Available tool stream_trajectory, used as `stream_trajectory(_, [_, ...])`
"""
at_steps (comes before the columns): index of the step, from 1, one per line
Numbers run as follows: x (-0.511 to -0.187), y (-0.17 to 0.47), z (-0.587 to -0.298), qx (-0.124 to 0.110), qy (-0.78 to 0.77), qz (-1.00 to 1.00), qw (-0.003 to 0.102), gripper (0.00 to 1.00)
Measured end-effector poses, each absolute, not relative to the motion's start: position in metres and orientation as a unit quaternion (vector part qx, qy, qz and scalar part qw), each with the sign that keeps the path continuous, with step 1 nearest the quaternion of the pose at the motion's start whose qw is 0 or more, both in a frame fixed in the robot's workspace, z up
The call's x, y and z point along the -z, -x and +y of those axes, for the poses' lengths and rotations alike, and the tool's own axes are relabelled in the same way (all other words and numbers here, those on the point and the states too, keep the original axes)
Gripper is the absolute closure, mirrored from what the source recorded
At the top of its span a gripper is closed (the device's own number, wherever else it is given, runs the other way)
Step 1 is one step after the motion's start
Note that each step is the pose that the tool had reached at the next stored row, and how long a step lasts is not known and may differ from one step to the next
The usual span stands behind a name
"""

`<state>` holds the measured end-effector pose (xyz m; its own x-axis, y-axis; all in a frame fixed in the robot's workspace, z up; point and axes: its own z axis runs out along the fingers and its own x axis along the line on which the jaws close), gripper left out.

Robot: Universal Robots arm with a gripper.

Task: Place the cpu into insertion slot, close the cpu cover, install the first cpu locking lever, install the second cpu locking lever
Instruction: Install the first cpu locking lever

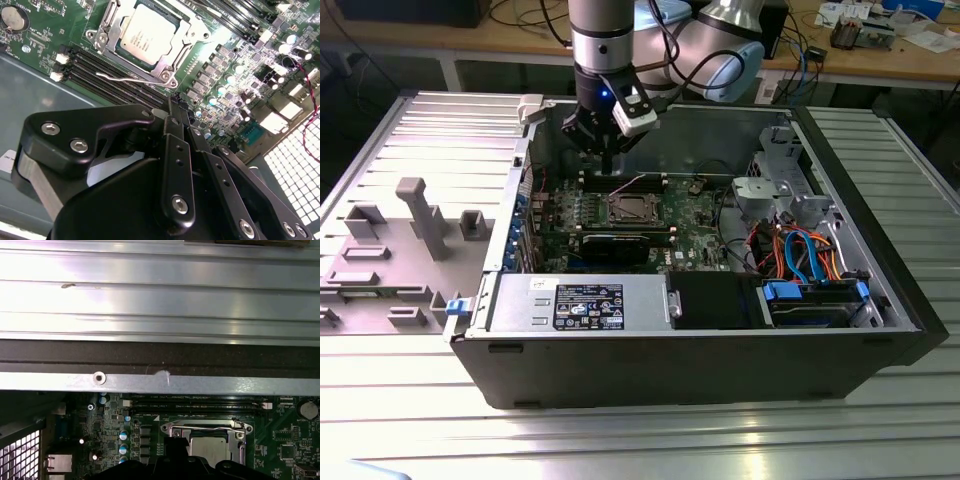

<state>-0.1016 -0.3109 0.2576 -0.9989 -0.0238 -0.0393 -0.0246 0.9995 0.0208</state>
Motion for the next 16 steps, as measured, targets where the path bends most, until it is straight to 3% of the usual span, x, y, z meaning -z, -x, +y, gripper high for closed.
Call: stream_trajectory(16, [-0.2492,0.0921,-0.3109,-0.012,0.008,1.000,0.020,0.89])
